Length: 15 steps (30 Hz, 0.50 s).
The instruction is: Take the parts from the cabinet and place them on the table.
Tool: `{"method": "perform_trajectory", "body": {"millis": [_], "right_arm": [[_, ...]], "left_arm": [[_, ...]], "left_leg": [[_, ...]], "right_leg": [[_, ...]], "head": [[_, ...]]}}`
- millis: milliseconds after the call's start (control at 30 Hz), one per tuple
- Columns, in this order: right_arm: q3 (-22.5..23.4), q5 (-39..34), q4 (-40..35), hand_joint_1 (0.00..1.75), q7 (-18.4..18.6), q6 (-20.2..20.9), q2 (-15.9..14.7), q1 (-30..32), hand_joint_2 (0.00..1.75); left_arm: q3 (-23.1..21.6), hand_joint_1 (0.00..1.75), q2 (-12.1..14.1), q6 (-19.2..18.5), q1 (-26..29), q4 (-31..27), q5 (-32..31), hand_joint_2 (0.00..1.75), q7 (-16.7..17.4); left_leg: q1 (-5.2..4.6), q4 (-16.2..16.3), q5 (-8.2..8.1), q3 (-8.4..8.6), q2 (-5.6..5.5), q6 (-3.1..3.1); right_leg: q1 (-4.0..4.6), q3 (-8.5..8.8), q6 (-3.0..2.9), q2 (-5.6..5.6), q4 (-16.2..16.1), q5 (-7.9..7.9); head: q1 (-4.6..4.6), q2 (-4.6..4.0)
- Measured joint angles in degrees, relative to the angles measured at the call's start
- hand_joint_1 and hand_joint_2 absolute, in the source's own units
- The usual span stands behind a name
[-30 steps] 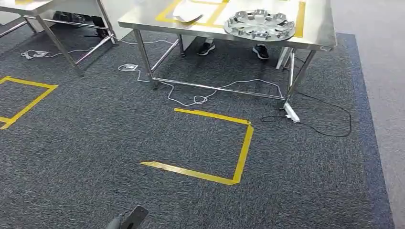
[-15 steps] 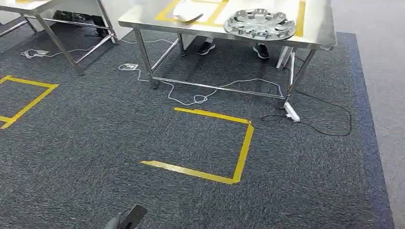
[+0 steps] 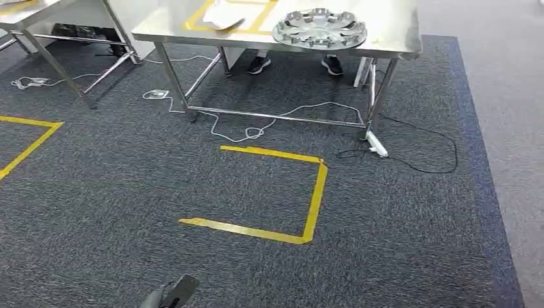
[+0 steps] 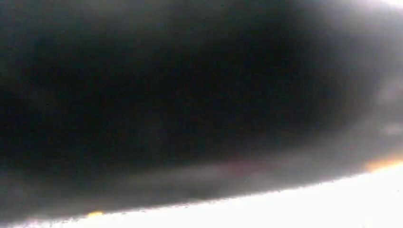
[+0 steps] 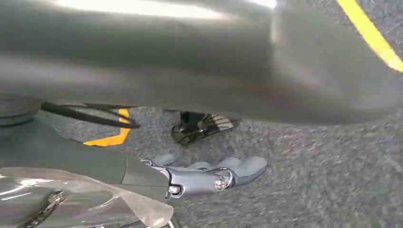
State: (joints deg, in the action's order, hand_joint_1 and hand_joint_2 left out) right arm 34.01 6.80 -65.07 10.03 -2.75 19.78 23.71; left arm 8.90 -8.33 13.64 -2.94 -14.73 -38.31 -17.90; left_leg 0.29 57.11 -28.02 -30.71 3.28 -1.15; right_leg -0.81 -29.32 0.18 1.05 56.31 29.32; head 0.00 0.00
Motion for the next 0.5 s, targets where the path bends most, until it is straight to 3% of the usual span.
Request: {"method": "perform_trajectory", "body": {"millis": [33,100,133,167,200,267,433,467,500], "right_arm": [[0.1,0.2,0.1,0.00,-0.1,0.0,0.0,-0.1,0.00],[0.3,0.3,0.2,0.00,-0.2,0.2,0.0,-0.3,0.00],[0.4,0.4,0.4,0.00,-0.3,0.3,0.0,-0.4,0.00],[0.5,0.4,0.6,0.00,-0.3,0.4,0.0,-0.4,0.00],[0.7,0.4,0.7,0.00,-0.3,0.4,0.0,-0.4,0.00],[0.9,0.4,1.0,0.00,-0.4,0.6,0.0,-0.6,0.00],[1.0,0.4,1.0,0.00,-0.4,0.6,0.0,-0.6,0.00],[1.0,0.4,1.1,0.00,-0.5,0.6,0.0,-0.7,0.00],[1.1,0.3,1.1,0.00,-0.5,0.7,0.0,-0.8,0.00]], "left_arm": [[0.0,0.00,0.0,0.0,0.0,0.0,0.1,0.00,0.0],[-0.1,0.00,0.0,0.0,0.2,0.0,0.3,0.00,0.0],[-0.1,0.00,0.0,0.0,0.4,0.0,0.5,0.00,0.0],[-0.1,0.00,0.0,0.0,0.5,0.0,0.5,0.00,0.0],[-0.1,0.00,0.0,0.0,0.6,0.0,0.6,0.00,0.0],[-0.1,0.00,0.1,0.0,0.6,-0.1,0.6,0.00,0.0],[-0.1,0.00,0.1,0.0,0.6,-0.1,0.7,0.00,0.0],[-0.2,0.00,0.1,0.0,0.6,-0.2,0.7,0.00,0.0],[-0.2,0.00,0.1,0.0,0.7,-0.2,0.8,0.00,0.0]], "left_leg": [[0.03,2.4,-2.32,-0.95,-1.46,-0.12],[0.03,11.5,-7.33,-4.54,-2.68,-0.14],[0.02,16.3,-9.08,-6.50,-2.83,-0.07],[0.02,18.0,-9.16,-7.19,-2.91,0.08],[0.01,17.0,-7.76,-6.51,-3.03,0.30],[0.01,9.0,-2.86,-2.79,-3.74,0.80],[0.01,8.1,-2.35,-2.35,-3.90,0.85],[0.05,3.1,0.05,-0.14,-5.84,1.09],[0.16,1.5,-0.26,0.76,-8.57,1.29]], "right_leg": [[0.01,-0.24,-0.38,-0.43,0.0,-0.23],[0.19,-0.64,-0.80,-1.37,0.1,-0.50],[0.35,-0.80,-0.89,-2.05,0.1,-0.57],[0.49,-0.83,-0.88,-2.71,0.1,-0.62],[0.59,-0.79,-0.88,-3.39,0.1,-0.62],[0.66,-0.66,-0.85,-4.81,0.3,-0.64],[0.66,-0.65,-0.85,-4.94,0.3,-0.64],[0.65,-0.61,-0.81,-5.60,0.4,-0.64],[0.52,-0.92,-0.75,-5.99,0.4,-0.66]], "head": [[-0.19,0.00],[-0.17,0.00],[-0.17,0.00],[-0.11,0.00],[-0.15,0.00],[-0.11,-0.02],[-0.13,0.00],[-0.15,0.00],[-0.06,0.00]]}}
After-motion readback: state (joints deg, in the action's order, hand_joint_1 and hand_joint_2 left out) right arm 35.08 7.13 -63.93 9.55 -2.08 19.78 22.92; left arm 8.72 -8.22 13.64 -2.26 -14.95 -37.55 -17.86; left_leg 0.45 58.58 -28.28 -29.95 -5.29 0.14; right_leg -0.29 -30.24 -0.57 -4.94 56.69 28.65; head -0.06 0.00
